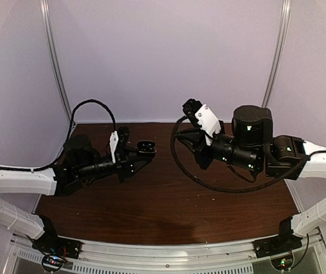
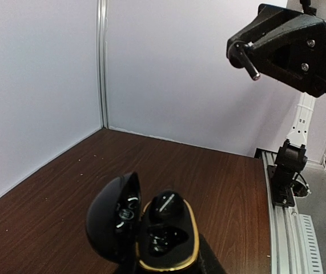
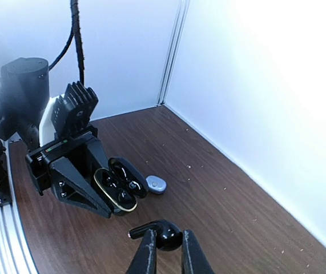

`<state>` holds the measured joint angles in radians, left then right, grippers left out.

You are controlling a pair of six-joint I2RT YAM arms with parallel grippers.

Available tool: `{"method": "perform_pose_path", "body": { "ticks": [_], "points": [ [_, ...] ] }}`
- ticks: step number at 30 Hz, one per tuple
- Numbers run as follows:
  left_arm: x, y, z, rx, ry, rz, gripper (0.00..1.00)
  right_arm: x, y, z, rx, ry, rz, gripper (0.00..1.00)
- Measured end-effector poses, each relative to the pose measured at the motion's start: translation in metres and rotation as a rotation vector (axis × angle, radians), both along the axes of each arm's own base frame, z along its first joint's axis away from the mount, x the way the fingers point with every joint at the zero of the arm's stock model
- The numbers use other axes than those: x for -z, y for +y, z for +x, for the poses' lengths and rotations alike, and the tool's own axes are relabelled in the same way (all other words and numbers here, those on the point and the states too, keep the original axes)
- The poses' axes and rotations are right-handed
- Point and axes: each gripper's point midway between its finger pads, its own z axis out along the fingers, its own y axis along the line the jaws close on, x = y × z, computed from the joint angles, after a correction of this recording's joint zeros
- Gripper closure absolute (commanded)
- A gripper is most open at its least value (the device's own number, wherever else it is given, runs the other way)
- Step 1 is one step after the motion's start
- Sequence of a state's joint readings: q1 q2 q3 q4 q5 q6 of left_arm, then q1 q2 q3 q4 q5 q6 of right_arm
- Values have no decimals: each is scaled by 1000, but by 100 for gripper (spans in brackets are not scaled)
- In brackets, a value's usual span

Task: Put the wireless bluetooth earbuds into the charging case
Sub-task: Insert the left earbud into the left side groove of the charging case.

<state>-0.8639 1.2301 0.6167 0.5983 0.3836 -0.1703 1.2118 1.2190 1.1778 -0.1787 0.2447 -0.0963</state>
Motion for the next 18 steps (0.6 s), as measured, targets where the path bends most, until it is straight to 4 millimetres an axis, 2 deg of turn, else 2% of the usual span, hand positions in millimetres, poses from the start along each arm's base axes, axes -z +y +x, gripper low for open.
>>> {"method": "perform_pose_path", "body": {
  "ticks": [3, 10, 18],
  "points": [
    [-1, -5, -2, 27, 9, 7, 100, -2, 11, -2, -2, -53, -43, 90],
    [0, -15, -14, 97, 29, 18, 100, 16, 30, -1, 8, -118, -164, 90],
    [-2, -24, -26, 158, 33, 17, 100, 5, 41, -1, 10, -158, -184, 91]
  ]
}}
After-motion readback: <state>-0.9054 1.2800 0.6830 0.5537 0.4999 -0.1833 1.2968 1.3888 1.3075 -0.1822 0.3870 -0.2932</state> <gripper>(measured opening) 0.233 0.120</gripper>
